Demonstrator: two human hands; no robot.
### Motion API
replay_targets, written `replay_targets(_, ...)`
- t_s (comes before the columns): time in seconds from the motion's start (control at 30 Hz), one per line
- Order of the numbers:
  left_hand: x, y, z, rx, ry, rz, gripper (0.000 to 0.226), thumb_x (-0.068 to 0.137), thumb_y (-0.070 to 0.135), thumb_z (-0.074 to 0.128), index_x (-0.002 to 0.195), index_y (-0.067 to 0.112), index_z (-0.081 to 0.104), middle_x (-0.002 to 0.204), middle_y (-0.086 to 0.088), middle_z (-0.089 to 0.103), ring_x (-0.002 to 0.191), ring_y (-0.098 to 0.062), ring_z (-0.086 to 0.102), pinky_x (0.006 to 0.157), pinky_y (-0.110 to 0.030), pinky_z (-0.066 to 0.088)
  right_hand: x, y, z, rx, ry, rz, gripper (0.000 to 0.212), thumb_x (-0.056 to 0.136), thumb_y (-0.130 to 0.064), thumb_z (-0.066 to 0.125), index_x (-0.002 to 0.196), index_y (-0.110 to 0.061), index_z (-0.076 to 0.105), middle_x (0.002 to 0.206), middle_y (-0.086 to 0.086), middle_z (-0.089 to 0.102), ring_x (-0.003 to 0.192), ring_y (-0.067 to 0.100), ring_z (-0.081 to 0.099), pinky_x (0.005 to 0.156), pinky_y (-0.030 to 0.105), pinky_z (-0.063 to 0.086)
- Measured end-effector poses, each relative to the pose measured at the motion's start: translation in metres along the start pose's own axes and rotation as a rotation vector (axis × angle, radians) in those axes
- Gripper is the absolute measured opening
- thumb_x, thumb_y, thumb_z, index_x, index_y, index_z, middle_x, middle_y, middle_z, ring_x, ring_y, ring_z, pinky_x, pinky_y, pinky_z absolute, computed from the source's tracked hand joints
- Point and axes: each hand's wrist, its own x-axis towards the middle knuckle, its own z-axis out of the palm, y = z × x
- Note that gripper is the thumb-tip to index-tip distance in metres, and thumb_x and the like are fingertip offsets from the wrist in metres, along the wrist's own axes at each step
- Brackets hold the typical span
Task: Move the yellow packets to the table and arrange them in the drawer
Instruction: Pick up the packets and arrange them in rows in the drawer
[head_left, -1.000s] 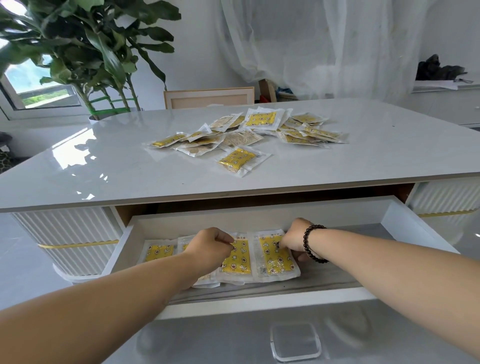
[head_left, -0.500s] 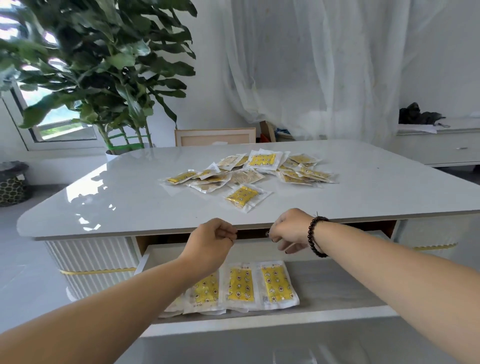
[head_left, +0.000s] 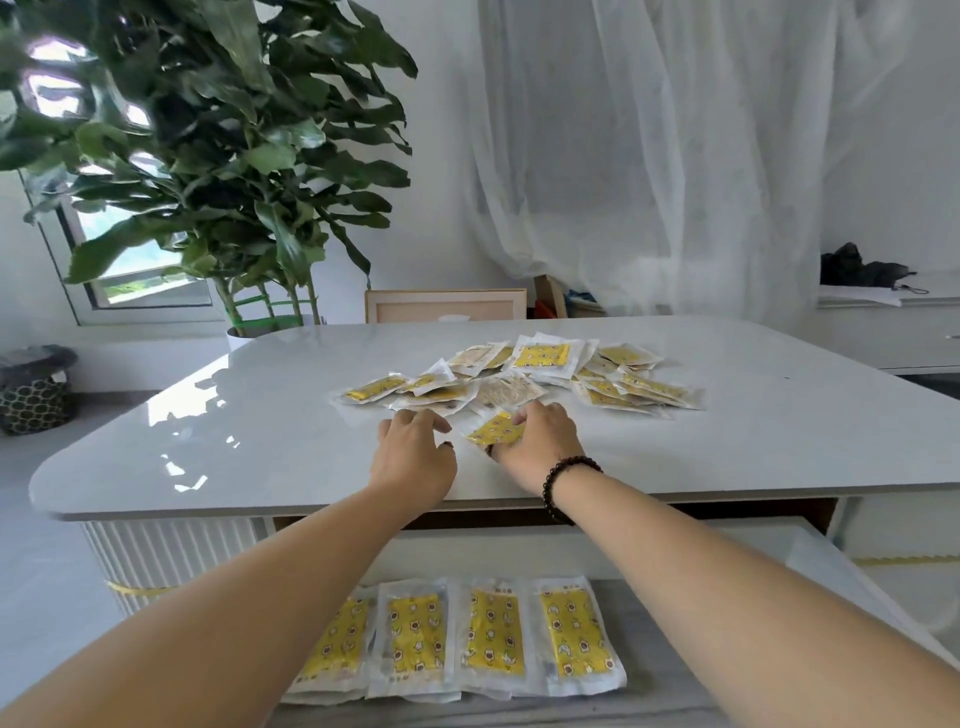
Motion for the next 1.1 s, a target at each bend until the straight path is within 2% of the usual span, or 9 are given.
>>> replay_targets(0.1,0.023,-0.002,0.009,0.071,0.027,-0.024,0.033,0.096,0.024,0.047,0.129,0.018,0.052,0.142,-0.004,0.037,0.136,-0.024,0.023,0.107,-0.033,0.029,0.01,0.006,0.014,-0.09,-0.027,-0.056,0.059,0.078,-0.049,0.065,0.125,-0.02,0.044,0.129,0.005,0.038,0.125,0.023,0.034,0.098,0.035,0.04)
replay_targets(0.27,0.069,-0.001,0.016,0.177,0.046,0.023,0.041,0.096,0.022,0.044,0.136,0.014,0.049,0.152,-0.006,0.03,0.142,-0.027,0.016,0.114,-0.037,0.023,0.03,0.016,0.021,-0.214,-0.063,-0.079,0.081,0.074,-0.067,0.058,0.138,-0.022,0.036,0.139,0.004,0.038,0.129,0.025,0.034,0.105,0.036,0.033)
replay_targets(0.4,0.099,-0.004,0.023,0.298,-0.038,0.039,0.043,0.098,0.025,0.037,0.136,0.013,0.052,0.155,-0.008,0.027,0.146,-0.028,0.01,0.116,-0.042,0.02,0.035,0.016,0.027,-0.335,-0.077,-0.128,0.069,0.079,-0.065,0.045,0.132,-0.02,0.041,0.134,0.004,0.045,0.125,0.026,0.037,0.103,0.039,0.034)
replay_targets(0.53,0.108,-0.006,0.027,0.374,-0.106,0.005,0.035,0.093,0.019,0.036,0.119,0.013,0.058,0.125,-0.011,0.057,0.121,-0.03,0.044,0.104,-0.041,0.033,0.03,0.014,0.028,-0.379,-0.069,-0.175,0.045,0.086,-0.048,0.037,0.114,-0.015,0.048,0.12,0.007,0.053,0.111,0.028,0.042,0.091,0.039,0.037)
replay_targets(0.67,0.103,-0.013,0.022,0.464,-0.018,0.062,0.039,0.088,0.005,0.042,0.125,0.016,0.053,0.124,-0.007,0.058,0.116,-0.029,0.052,0.096,-0.036,0.036,0.023,0.011,0.026,-0.354,-0.057,-0.179,0.033,0.085,-0.038,0.037,0.104,-0.014,0.05,0.11,0.008,0.057,0.103,0.028,0.044,0.085,0.038,0.041)
replay_targets(0.77,0.099,-0.02,0.015,0.656,0.055,0.151,0.041,0.088,0.003,0.045,0.124,0.019,0.055,0.119,-0.004,0.06,0.108,-0.03,0.058,0.085,-0.03,0.038,0.018,0.011,0.025,-0.348,-0.047,-0.191,0.033,0.086,-0.035,0.037,0.107,-0.013,0.05,0.109,0.008,0.058,0.104,0.027,0.044,0.084,0.037,0.042)
replay_targets(0.87,0.096,-0.024,0.006,0.769,0.084,0.204,0.039,0.086,0.001,0.047,0.117,0.021,0.06,0.114,-0.001,0.063,0.101,-0.027,0.06,0.085,-0.027,0.038,0.012,0.013,0.023,-0.365,-0.065,-0.223,0.038,0.086,-0.041,0.037,0.11,-0.014,0.049,0.109,0.007,0.057,0.105,0.027,0.043,0.085,0.037,0.044)
replay_targets(1.0,0.092,-0.031,-0.001,0.701,0.051,0.252,0.039,0.088,0.006,0.045,0.122,0.018,0.058,0.121,-0.001,0.058,0.111,-0.025,0.055,0.091,-0.031,0.041,0.001,0.015,0.021,-0.422,-0.114,-0.288,0.054,0.086,-0.059,0.036,0.116,-0.016,0.047,0.113,0.005,0.054,0.108,0.027,0.042,0.091,0.037,0.042)
replay_targets(1.1,0.091,-0.031,-0.002,0.616,0.036,0.229,0.038,0.089,0.007,0.046,0.125,0.015,0.052,0.122,-0.003,0.053,0.115,-0.025,0.052,0.082,-0.033,0.046,-0.006,0.015,0.019,-0.417,-0.096,-0.312,0.05,0.085,-0.056,0.037,0.114,-0.018,0.048,0.11,0.004,0.052,0.106,0.025,0.041,0.09,0.037,0.043)
